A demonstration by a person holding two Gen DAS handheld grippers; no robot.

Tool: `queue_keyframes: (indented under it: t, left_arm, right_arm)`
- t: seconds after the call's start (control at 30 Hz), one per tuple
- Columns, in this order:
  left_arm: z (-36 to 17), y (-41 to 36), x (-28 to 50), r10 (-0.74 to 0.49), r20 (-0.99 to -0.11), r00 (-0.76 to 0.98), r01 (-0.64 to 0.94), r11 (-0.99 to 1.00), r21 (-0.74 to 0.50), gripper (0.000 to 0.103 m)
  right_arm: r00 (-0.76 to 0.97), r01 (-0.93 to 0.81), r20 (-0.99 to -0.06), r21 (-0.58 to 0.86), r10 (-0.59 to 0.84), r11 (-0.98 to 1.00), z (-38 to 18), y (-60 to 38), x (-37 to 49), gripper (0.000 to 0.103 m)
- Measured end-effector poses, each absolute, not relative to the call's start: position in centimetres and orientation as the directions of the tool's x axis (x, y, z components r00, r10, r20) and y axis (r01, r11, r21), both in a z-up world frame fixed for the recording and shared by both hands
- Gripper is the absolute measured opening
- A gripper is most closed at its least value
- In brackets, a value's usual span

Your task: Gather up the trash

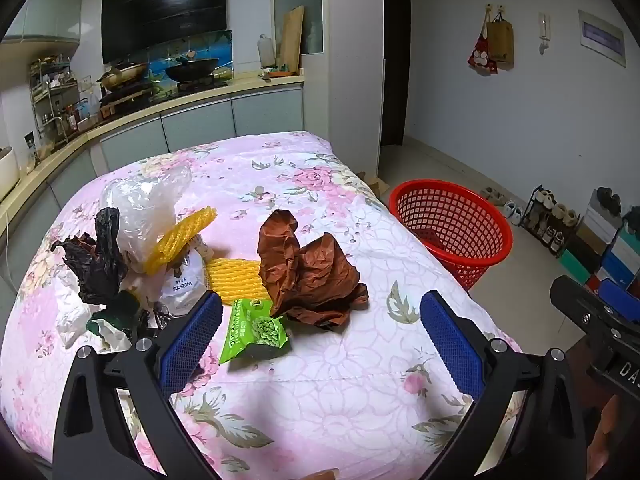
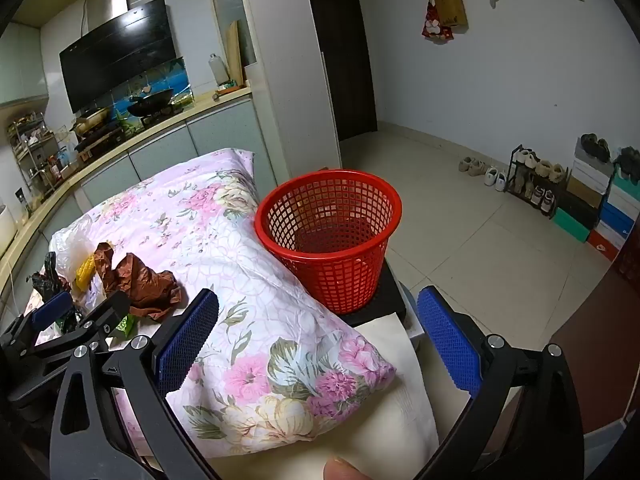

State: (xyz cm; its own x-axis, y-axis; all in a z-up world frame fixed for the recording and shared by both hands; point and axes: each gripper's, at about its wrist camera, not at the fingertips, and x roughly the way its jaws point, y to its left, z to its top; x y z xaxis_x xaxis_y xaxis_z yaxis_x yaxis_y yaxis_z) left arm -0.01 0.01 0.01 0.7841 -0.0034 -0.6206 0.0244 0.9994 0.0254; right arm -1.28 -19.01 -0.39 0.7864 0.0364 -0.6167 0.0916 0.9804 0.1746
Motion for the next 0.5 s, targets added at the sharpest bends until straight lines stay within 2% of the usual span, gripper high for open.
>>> queue_keyframes:
  t: [0.5]
  left_arm:
    - [0.0,0.05,-0.07,-0.007,-0.62,0.784,0.025,0.999,0.021,0.096]
  right_arm:
    - [0.788,0.091,-0.614,0.17,0.033,0.981,-0.32,-18.94,-1.32,0.097]
